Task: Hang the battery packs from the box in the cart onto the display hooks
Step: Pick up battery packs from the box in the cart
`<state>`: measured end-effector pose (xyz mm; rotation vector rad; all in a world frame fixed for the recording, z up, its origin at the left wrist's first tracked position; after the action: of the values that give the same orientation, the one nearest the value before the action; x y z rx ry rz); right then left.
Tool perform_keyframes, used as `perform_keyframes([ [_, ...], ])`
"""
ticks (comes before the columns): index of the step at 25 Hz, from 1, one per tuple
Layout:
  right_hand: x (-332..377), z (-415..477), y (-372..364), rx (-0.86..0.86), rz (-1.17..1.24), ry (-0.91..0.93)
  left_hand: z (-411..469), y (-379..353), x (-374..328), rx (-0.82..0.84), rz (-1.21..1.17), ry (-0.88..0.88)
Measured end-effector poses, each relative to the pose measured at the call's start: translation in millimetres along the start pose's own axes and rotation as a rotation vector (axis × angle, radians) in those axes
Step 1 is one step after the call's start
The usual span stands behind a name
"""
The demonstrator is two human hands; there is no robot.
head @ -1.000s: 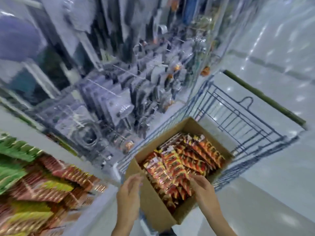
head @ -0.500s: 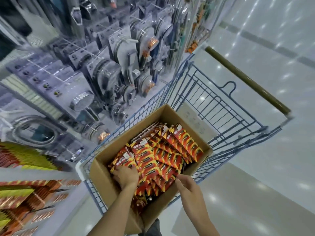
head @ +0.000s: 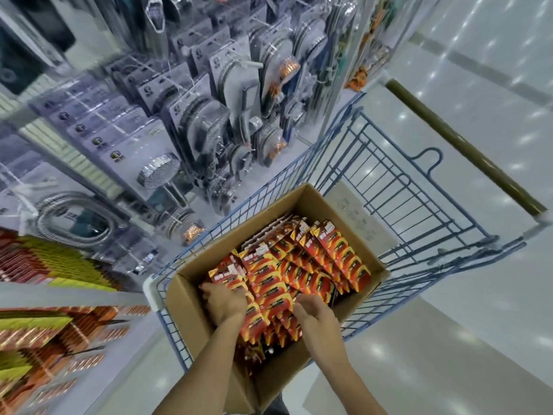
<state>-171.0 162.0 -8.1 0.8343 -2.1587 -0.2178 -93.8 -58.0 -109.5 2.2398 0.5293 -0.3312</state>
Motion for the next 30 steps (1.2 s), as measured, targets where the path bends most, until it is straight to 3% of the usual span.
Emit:
perform_keyframes([
  [3,17.8,32.1,-23.5,0.022,-0.092,0.048,-16.6,21.8,-3.4,-0.005,-0.155,-0.176],
  [6,27.7,69.8,-50.5,0.023,-0.213,0.074,-45.2,43.7,-10.0,0.112,-0.279,-0.304],
  [11,24.0,103.3,-88.7,-0.045,-0.677,0.124,-81.0,91.1,-13.2,0.418,-0.532,-0.199],
  [13,23.5,102.5,-90.4,-0.099,-0.737,0.145,-87.7,112.1,-6.4,0.487,-0.622,-0.131],
  [16,25.8,96.6,-81.3,-0.128,-0.558,0.209,-89.7,140.4,4.9,0.511,-0.733,-0.089],
  [21,36.9,48.5,-62.3,0.031,-0.081,0.154,-90.5,184.8,25.2,0.484,-0.876,-0.123],
  [26,103.6,-68.1,-83.1,0.427,0.422,0.151,-94.6,252.1,43.7,0.441,-0.931,-0.245],
  [30,145.7,-152.1,-134.9,0.655,0.505,0.205,-94.4,328.2,67.9,0.359,-1.017,-0.334],
])
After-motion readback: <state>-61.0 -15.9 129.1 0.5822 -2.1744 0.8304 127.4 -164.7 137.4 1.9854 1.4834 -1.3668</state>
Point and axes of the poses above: each hand's wrist, its own z-axis towards the middle knuckle, its own y-axis out of the back of the hand, x = y × z, the point moved 8 cm from there along z, towards the middle knuckle
